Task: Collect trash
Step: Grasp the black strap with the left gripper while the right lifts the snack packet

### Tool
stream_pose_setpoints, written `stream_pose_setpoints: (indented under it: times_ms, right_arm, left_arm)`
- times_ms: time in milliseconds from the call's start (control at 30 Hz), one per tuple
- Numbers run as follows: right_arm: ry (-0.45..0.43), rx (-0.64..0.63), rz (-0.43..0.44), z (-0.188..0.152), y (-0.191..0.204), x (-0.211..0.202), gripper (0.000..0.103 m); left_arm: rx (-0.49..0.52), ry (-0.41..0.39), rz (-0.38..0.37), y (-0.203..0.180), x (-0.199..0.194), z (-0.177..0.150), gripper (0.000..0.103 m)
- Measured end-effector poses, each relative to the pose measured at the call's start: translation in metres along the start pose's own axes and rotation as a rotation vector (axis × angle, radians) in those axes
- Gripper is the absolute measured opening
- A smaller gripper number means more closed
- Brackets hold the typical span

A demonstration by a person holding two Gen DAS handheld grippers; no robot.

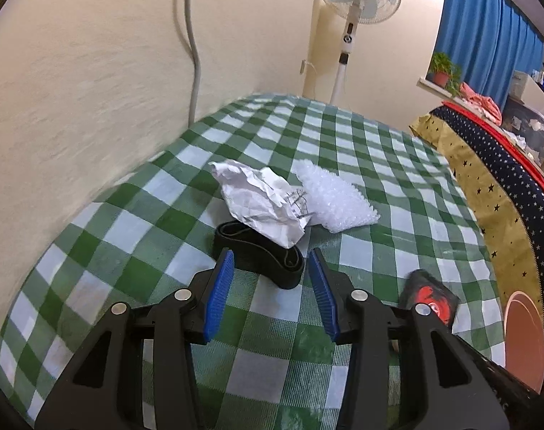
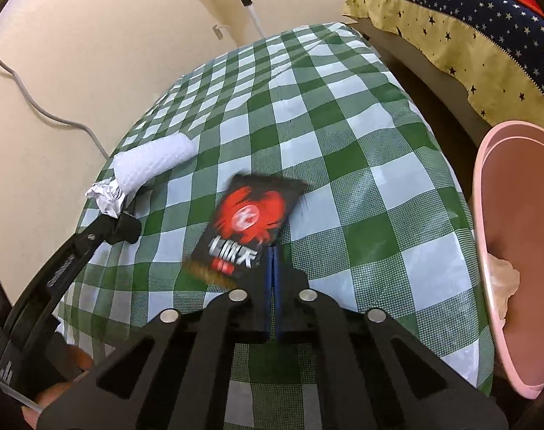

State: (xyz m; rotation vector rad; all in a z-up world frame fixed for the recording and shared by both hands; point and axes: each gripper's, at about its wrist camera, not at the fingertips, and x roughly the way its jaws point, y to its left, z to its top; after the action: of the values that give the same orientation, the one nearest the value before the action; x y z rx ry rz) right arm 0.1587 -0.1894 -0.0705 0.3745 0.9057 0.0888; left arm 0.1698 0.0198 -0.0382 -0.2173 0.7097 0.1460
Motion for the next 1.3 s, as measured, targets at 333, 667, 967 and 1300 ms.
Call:
stream_pose_setpoints:
  times_ms: [333,667,967,1300]
  right_arm:
    - [-0.02,-0.006,-0.007,0.005,-0.006,-0.01,0.0]
    - [-0.06,-0.034,-0.018,0.009,-0.002,-0.03,0.0]
    - [-0.126,-0.059,-0.051,0.013,-0.007,-0.068,0.0]
    - [-0.187,-0.066,-0.089,0.008,-0.02,-0.11,0.0]
  left_arm:
    - [0.005,0.065,0.015,-0.004,0.02,0.001,0.046]
    - [0.022,0.067,-0.001,-0.007,0.015,-0.001,0.01]
    - [0.069,0.041,-0.015,-0.014,-0.008,-0.007,0.01]
    - [0.113,0.014,-0.054,-0.025,-0.046,-0.017,0.01]
